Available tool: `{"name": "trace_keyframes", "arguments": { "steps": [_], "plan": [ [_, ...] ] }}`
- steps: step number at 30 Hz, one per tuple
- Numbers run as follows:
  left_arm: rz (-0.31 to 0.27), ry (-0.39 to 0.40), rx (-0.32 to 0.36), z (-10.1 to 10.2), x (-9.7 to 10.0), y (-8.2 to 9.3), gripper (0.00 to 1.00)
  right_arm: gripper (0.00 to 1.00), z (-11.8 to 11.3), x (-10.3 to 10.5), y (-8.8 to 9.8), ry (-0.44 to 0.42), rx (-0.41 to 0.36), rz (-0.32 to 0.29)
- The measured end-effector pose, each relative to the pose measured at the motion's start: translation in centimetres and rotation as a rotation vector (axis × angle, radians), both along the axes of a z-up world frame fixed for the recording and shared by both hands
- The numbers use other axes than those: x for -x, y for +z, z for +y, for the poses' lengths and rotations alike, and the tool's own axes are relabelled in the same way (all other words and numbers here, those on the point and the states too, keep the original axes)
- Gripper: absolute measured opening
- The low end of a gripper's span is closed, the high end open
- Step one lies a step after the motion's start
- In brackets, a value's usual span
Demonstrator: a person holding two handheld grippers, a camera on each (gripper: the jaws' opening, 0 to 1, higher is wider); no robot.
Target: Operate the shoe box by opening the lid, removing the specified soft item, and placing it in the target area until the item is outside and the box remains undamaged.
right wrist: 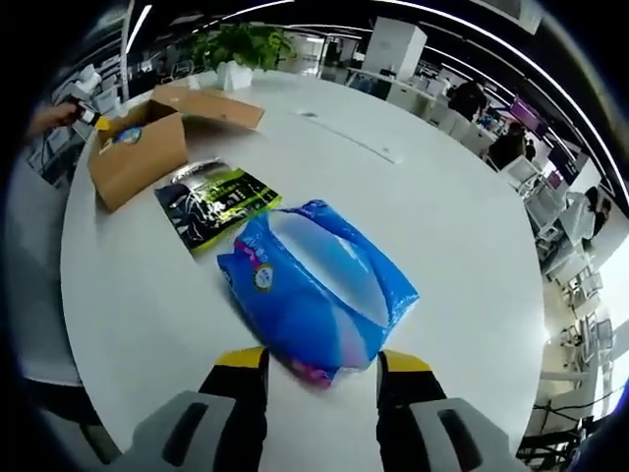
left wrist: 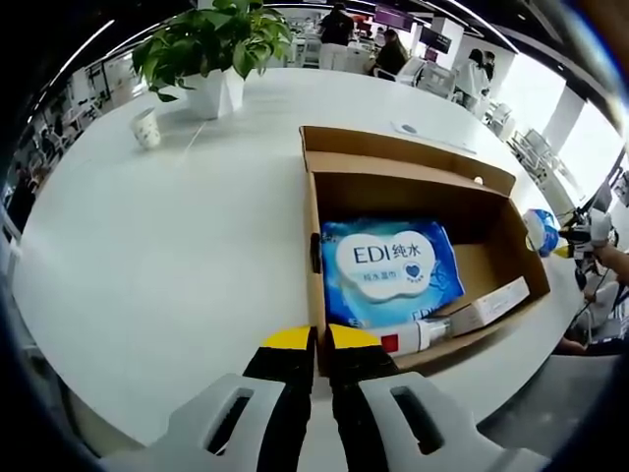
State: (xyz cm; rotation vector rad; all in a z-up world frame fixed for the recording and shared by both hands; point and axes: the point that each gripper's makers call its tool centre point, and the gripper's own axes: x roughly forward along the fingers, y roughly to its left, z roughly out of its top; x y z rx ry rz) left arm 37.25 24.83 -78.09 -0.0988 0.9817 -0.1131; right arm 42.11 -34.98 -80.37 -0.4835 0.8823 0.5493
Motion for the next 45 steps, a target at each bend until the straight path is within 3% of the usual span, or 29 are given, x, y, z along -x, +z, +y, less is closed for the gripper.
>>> {"name": "trace_keyframes", "arguments": {
  "steps": [14, 22, 34, 45],
  "plan": [
    [0.004, 0.002, -0.010, 0.0, 0.0, 0.0, 0.02, 0.44, 2.2, 0.3, 3.0, -0.006, -0.016, -0.044],
    [0.000, 0.006, -0.013, 0.0, 0.0, -0.1, 0.02, 0.44, 5.5, 0.7, 5.0, 0.023, -0.035, -0.063],
    [-0.001, 0.006, -0.024, 0.2, -0.1, -0.3, 0.02, 0.44, 12.8, 0.7, 7.4, 0.049, -0.148, -0.068],
    [-0.006, 0.006, -0.025, 0.1, 0.0, -0.2, 0.02, 0.43, 20.0, 0.4, 7.7, 0.123, -0.218, -0.042]
  ]
}}
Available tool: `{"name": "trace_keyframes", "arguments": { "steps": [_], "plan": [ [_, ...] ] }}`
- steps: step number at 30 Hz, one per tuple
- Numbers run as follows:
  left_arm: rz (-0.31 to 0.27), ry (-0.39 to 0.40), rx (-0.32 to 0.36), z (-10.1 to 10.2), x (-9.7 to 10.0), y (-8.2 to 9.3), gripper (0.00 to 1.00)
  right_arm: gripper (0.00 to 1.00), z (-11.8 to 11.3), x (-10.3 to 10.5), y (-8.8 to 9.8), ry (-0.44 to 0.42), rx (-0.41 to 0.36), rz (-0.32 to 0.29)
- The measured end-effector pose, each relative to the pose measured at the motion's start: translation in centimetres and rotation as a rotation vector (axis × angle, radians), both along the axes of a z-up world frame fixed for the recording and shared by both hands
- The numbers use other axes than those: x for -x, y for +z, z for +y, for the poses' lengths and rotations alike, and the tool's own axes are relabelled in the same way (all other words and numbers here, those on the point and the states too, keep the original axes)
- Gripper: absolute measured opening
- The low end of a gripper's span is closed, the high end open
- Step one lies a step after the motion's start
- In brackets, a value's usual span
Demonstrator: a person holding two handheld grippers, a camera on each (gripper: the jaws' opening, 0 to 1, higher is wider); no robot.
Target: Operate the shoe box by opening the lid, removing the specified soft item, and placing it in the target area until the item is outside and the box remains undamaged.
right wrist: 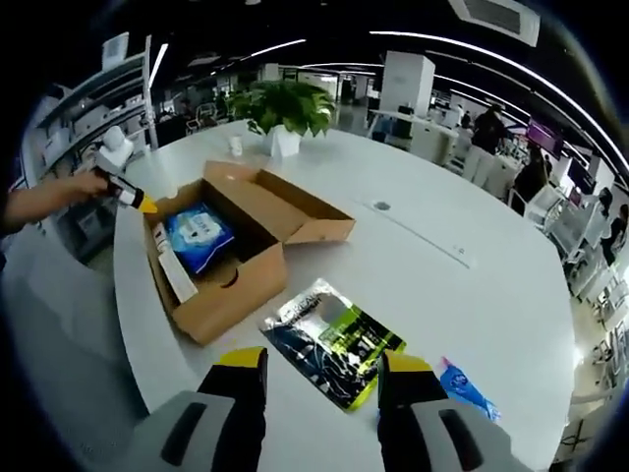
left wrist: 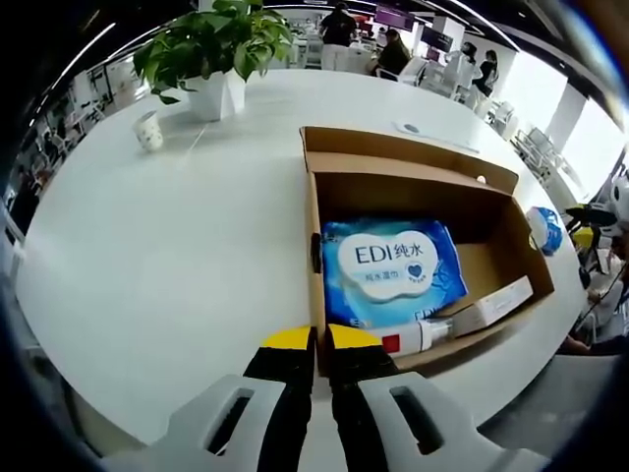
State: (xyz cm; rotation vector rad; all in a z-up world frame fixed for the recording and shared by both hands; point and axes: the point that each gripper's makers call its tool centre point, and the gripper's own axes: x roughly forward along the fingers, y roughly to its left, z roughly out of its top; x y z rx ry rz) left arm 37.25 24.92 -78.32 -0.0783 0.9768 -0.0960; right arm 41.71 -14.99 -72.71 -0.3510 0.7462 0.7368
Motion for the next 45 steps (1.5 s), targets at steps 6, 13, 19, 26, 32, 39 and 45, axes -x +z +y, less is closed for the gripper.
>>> {"name": "trace_keyframes", "arguments": {
  "steps": [6, 13, 19, 26, 32, 39, 45],
  "plan": [
    [0.002, 0.001, -0.003, 0.0, -0.1, 0.0, 0.02, 0.41, 3.3, -0.1, 0.4, 0.019, -0.041, 0.018],
    [0.002, 0.000, -0.007, 0.0, 0.0, 0.0, 0.02, 0.40, 7.2, -0.6, 0.4, 0.053, -0.084, 0.032],
    [0.001, 0.001, -0.005, 0.1, -0.1, 0.0, 0.02, 0.39, 10.5, -0.3, -0.3, 0.089, -0.095, 0.059],
    [0.003, 0.000, -0.010, 0.0, -0.1, 0.0, 0.02, 0.39, 13.5, -0.3, -1.6, 0.115, -0.109, 0.095],
    [0.001, -0.003, -0.018, 0.0, -0.1, 0.0, 0.02, 0.39, 15.9, 0.1, -2.5, 0.144, -0.120, 0.123],
    [0.002, -0.003, -0.018, 0.0, -0.1, 0.0, 0.02, 0.39, 17.8, 0.2, -3.7, 0.147, -0.122, 0.160],
    [0.004, 0.001, -0.014, 0.0, 0.0, 0.0, 0.02, 0.37, 19.0, 0.0, -5.2, 0.133, -0.115, 0.197]
  ]
}}
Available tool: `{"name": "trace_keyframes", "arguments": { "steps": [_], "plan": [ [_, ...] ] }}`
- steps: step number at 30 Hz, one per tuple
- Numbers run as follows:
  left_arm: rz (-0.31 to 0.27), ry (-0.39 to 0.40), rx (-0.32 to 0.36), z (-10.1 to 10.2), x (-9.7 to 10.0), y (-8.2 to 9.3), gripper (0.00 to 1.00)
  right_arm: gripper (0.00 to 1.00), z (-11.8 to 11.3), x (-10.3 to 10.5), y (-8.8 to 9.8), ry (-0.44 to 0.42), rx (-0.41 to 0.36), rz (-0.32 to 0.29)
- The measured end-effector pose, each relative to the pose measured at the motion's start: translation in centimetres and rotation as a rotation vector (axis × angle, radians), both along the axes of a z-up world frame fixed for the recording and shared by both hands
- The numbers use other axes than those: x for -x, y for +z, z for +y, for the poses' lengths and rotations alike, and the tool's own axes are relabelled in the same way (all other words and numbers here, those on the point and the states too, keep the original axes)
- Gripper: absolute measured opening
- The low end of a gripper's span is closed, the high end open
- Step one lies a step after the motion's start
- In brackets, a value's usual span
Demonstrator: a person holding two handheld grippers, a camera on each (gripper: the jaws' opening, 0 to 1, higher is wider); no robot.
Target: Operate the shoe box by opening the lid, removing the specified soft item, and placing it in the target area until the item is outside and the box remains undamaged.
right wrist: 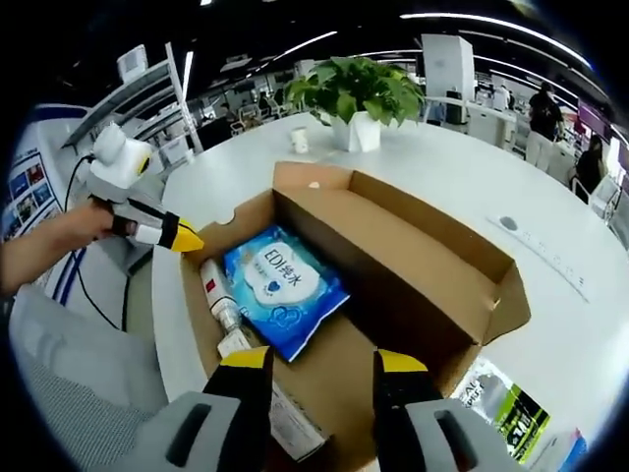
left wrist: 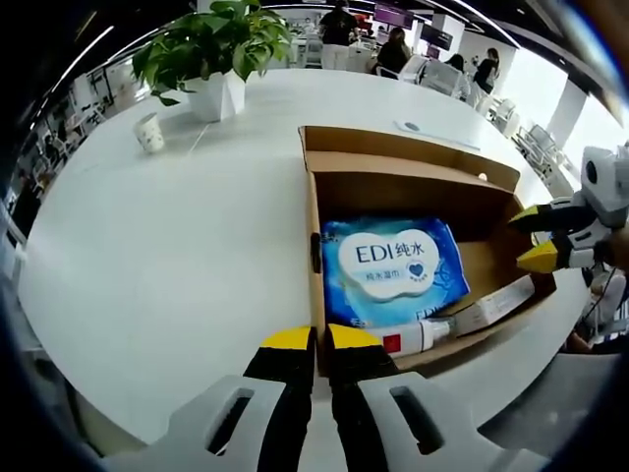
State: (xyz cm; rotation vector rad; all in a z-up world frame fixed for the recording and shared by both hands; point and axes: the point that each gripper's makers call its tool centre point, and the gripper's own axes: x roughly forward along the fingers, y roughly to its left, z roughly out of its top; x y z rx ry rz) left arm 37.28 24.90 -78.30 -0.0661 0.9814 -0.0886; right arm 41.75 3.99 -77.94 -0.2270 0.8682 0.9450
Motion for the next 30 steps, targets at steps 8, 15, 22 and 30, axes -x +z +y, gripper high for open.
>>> {"name": "trace_keyframes", "arguments": {
  "steps": [8, 15, 22, 30],
  "plan": [
    [0.000, 0.003, 0.003, -0.1, 0.1, 0.1, 0.02, 0.36, 1.4, -0.1, -2.1, -0.028, 0.009, 0.061],
    [0.001, 0.002, 0.003, -0.2, 0.1, 0.1, 0.02, 0.34, 2.8, -0.3, -3.6, -0.039, 0.019, 0.099],
    [0.003, 0.007, 0.009, 0.0, 0.1, 0.1, 0.02, 0.29, 4.1, -1.2, -4.4, -0.069, 0.010, 0.133],
    [0.004, 0.007, 0.008, 0.0, 0.1, 0.1, 0.02, 0.23, 4.7, -1.6, -5.9, -0.110, 0.012, 0.163]
  ]
}}
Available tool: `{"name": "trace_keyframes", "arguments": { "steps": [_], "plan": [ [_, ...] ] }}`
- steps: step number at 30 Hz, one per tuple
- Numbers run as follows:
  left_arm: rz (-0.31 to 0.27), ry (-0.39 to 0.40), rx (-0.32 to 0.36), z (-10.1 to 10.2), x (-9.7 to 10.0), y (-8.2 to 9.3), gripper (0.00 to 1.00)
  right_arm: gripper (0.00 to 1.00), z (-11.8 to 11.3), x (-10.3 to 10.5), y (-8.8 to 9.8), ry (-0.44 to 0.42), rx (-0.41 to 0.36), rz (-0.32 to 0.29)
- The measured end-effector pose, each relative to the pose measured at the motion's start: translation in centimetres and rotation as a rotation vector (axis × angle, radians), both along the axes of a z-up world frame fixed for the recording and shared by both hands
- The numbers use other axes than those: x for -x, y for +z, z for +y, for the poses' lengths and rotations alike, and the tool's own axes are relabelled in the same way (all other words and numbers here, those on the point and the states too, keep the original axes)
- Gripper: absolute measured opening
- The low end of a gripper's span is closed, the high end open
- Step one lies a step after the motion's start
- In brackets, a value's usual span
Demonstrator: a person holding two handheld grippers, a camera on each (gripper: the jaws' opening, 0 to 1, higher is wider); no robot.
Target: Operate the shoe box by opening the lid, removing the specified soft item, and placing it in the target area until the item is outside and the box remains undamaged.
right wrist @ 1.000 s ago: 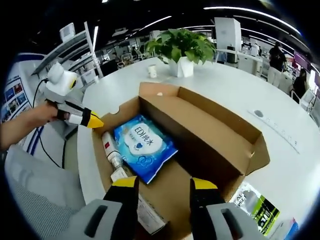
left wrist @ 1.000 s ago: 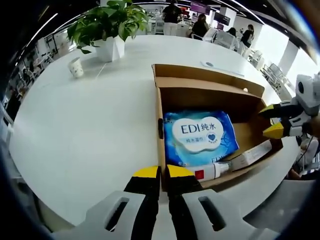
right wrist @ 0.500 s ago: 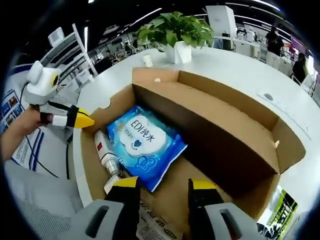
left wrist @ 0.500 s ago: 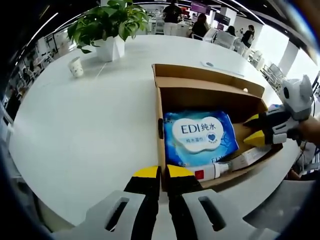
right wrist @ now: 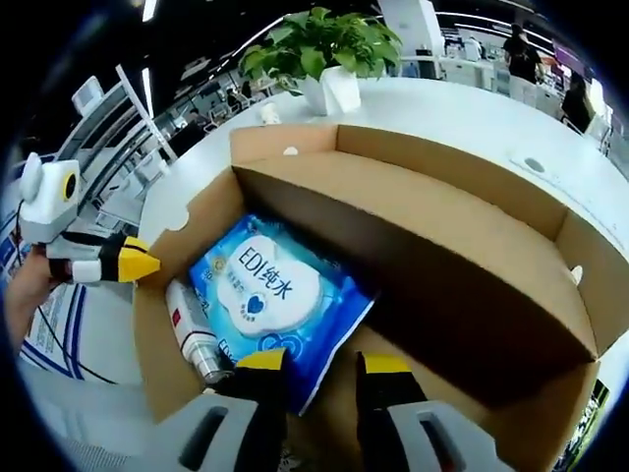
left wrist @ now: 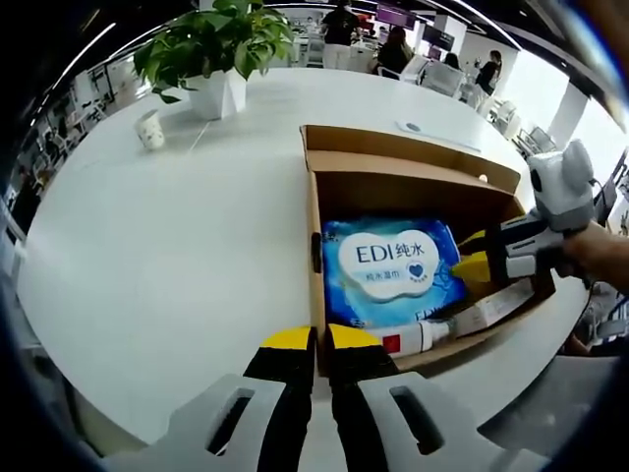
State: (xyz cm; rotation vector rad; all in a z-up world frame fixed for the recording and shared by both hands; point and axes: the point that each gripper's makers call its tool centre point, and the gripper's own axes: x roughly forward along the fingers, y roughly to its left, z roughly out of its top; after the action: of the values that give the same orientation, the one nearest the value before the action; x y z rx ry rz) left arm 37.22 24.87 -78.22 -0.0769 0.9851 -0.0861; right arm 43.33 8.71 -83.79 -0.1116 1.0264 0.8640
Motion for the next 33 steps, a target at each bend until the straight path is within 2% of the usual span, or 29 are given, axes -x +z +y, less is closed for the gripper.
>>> {"name": "trace_keyframes", "arguments": {
  "steps": [5, 7, 9, 12, 19, 33],
  "plan": [
    [0.001, 0.006, 0.008, 0.1, -0.1, -0.1, 0.02, 0.16, 0.4, -0.1, 0.0, -0.054, -0.041, 0.025],
    [0.001, 0.008, 0.008, 0.1, -0.1, -0.1, 0.02, 0.10, 0.8, -0.1, 0.0, -0.064, -0.061, 0.041],
    [0.002, 0.011, 0.010, 0.0, -0.1, -0.1, 0.02, 0.03, 0.9, -0.5, 0.1, -0.071, -0.061, 0.025],
    [0.004, 0.013, 0.010, 0.0, -0.1, -0.1, 0.02, 0.00, 0.8, -0.4, 0.4, -0.078, -0.059, 0.019],
    [0.004, 0.016, 0.009, -0.1, 0.0, 0.0, 0.01, 0.00, 0.9, -0.1, 1.2, -0.063, -0.057, -0.024],
    [-0.007, 0.027, -0.002, -0.2, 0.2, 0.1, 0.01, 0.00, 0.4, -0.4, 4.5, -0.048, -0.083, -0.150]
  ]
}}
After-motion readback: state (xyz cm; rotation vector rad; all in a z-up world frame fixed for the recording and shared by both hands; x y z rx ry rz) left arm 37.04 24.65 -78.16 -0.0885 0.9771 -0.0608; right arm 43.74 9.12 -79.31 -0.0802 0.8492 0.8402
